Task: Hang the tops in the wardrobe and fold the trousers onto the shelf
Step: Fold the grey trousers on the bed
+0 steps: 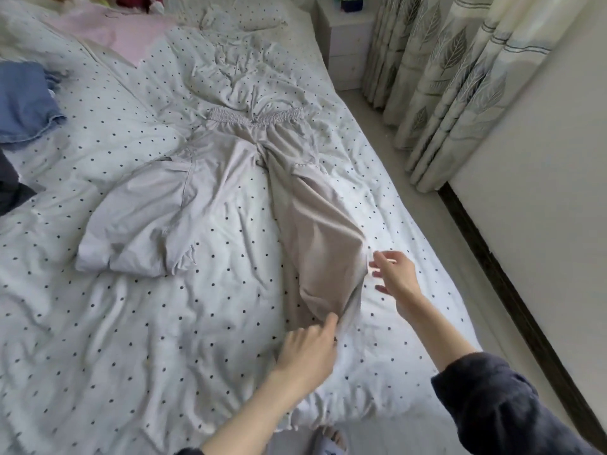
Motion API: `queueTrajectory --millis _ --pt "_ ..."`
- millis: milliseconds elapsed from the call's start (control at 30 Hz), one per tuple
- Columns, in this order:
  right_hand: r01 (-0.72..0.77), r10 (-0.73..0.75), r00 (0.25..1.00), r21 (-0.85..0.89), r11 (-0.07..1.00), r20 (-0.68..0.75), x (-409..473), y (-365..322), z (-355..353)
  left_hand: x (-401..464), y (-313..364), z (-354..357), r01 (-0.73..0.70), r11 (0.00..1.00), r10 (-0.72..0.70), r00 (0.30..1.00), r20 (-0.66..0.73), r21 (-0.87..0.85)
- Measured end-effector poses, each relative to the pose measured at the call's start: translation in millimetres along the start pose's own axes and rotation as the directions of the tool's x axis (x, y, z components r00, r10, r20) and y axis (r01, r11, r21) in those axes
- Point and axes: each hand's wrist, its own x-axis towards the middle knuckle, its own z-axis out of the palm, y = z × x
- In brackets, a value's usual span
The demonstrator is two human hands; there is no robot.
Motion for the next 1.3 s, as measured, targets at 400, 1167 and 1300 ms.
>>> queueTrajectory --millis 400,1167,1300 --pt "0.092 0.064 0.931 -0.401 0.912 0.359 -45 82 -17 -9 20 62 0.022 0.869 0.119 0.96 0.253 -0.494" --pt "-0.043 0.11 0.913 -0.175 0.984 0.392 -45 123 -90 17 -21 86 0.407 0.184 -0.602 0.766 0.225 -0.895" --pt "-0.127 0.151 0.919 -0.091 0.988 0.363 -79 114 -85 -43 -35 43 0.36 0.145 -0.654 0.734 0.184 -0.922"
